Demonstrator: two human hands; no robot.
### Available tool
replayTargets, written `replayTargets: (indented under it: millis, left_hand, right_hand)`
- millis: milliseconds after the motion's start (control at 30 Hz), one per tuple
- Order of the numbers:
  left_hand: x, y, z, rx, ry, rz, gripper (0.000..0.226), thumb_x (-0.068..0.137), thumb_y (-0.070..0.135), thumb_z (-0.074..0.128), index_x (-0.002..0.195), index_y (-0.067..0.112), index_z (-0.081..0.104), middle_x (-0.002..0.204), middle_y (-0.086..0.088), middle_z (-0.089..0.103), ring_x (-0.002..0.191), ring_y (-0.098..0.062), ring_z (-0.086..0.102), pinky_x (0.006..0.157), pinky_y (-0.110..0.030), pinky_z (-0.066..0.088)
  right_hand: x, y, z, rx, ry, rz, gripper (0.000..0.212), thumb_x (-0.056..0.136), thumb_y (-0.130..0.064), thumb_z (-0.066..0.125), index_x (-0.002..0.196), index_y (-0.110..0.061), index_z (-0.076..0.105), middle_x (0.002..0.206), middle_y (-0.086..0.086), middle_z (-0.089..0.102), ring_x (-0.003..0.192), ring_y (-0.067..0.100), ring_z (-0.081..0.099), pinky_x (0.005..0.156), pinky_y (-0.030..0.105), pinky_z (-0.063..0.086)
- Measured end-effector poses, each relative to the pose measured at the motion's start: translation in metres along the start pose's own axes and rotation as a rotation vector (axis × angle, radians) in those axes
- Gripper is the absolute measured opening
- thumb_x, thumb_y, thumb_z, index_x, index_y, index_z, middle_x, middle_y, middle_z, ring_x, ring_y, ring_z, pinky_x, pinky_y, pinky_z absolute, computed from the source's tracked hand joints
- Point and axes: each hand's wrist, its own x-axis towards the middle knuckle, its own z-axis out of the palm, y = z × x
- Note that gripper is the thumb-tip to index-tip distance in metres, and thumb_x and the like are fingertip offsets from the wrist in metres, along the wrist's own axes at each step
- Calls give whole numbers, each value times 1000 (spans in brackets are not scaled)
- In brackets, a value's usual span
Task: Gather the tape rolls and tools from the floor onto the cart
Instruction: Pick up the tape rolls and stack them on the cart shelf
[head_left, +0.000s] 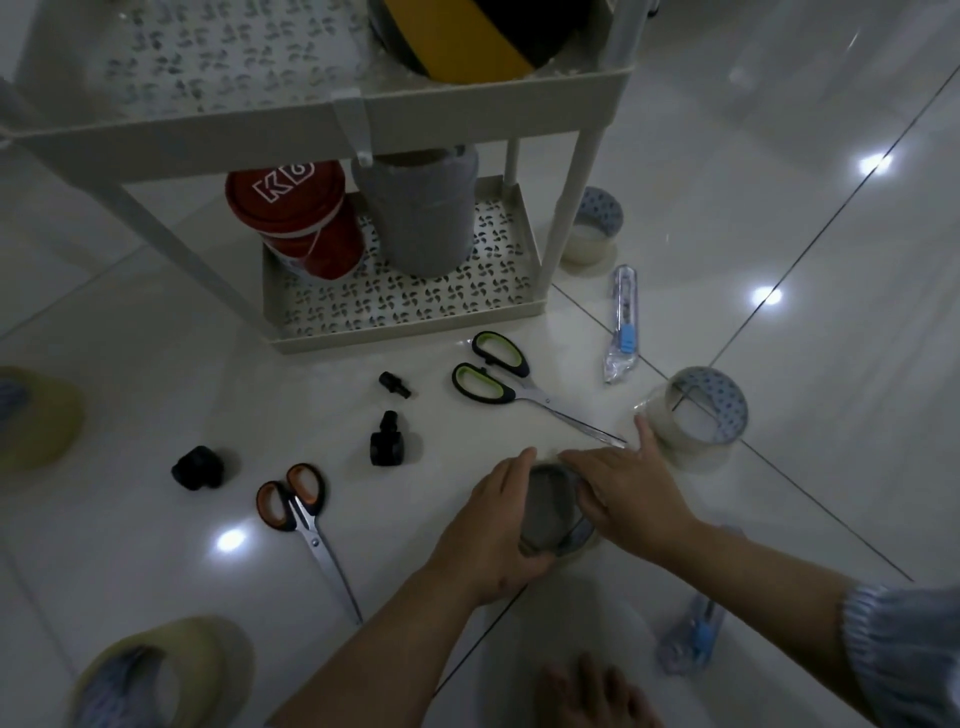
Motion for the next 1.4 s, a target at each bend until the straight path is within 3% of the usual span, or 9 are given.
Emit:
replayTargets:
  millis: [100, 200, 367, 500, 667, 833, 1067, 1233, 1400]
  left_hand:
    - [-3, 1, -2, -67, 66, 13, 96, 77, 28, 69, 146, 18, 2, 152, -2, 18, 139, -17, 21, 111, -26, 25]
    - [-10, 4, -15, -92, 113, 61, 102, 72, 30, 75, 146, 17, 5, 152, 3, 16, 138, -10, 17, 107, -16, 17]
    - [-23, 3, -62, -102, 306, 108, 102, 65, 29, 80, 144, 21, 15, 150, 7, 21, 138, -5, 16, 111, -16, 19]
    - [-44, 11, -119, -51, 472, 160, 101, 69, 35, 77, 145, 22, 11, 142, 17, 20, 130, 6, 13, 99, 3, 12]
    - [-77, 35, -202, 46, 712, 278, 95, 65, 39, 71, 142, 13, 22, 145, 1, 32, 133, -7, 28, 107, -15, 27]
    - [-90, 54, -272, 171, 842, 319, 96, 66, 36, 74, 143, 11, 22, 142, -6, 33, 122, -1, 30, 94, 6, 21]
    - [-63, 57, -322, 183, 815, 247, 78, 69, 28, 64, 137, 14, 31, 136, -5, 38, 125, -10, 33, 90, -8, 26]
    - [-45, 57, -331, 153, 786, 87, 93, 75, 32, 67, 146, 11, 11, 153, -11, 20, 142, -26, 17, 114, -36, 24]
    - [-32, 49, -330, 166, 762, -20, 110, 49, 65, 53, 139, 11, 23, 140, -14, 40, 130, -32, 38, 105, -45, 40]
  right_hand:
    - [10, -7, -7, 199, -29, 44, 34, 78, -26, 41, 95, -14, 68, 82, 4, 76, 67, 21, 72, 71, 41, 59]
    - [25, -17, -23, 311, 20, 74, 25, 80, -22, 49, 93, -12, 68, 78, 10, 74, 62, 28, 69, 52, 36, 57]
    - [62, -41, -66, 396, 171, 16, 24, 78, -21, 54, 94, -10, 68, 81, 10, 74, 66, 27, 69, 59, 36, 57]
    - [98, -65, -117, 506, 266, -72, 21, 84, -17, 61, 102, -9, 66, 91, 9, 74, 77, 25, 70, 68, 42, 58]
    - [133, -104, -197, 664, 285, -257, 36, 84, -27, 56, 116, -11, 57, 100, -8, 63, 93, 7, 61, 81, 23, 55]
    - [168, -127, -250, 710, 368, -302, 57, 78, -30, 66, 127, -9, 49, 116, -1, 57, 109, 9, 55, 88, 17, 50]
    - [215, -146, -263, 671, 233, -271, 80, 80, -28, 68, 143, -15, 22, 141, 2, 39, 127, 13, 41, 106, 30, 40]
    - [237, -152, -252, 850, 272, -116, 63, 90, -29, 53, 144, -14, 23, 140, 7, 44, 127, 18, 44, 97, 24, 37]
    - [250, -155, -248, 877, 197, -40, 46, 96, -27, 37, 139, -13, 33, 146, 9, 37, 133, 21, 33, 99, 24, 26]
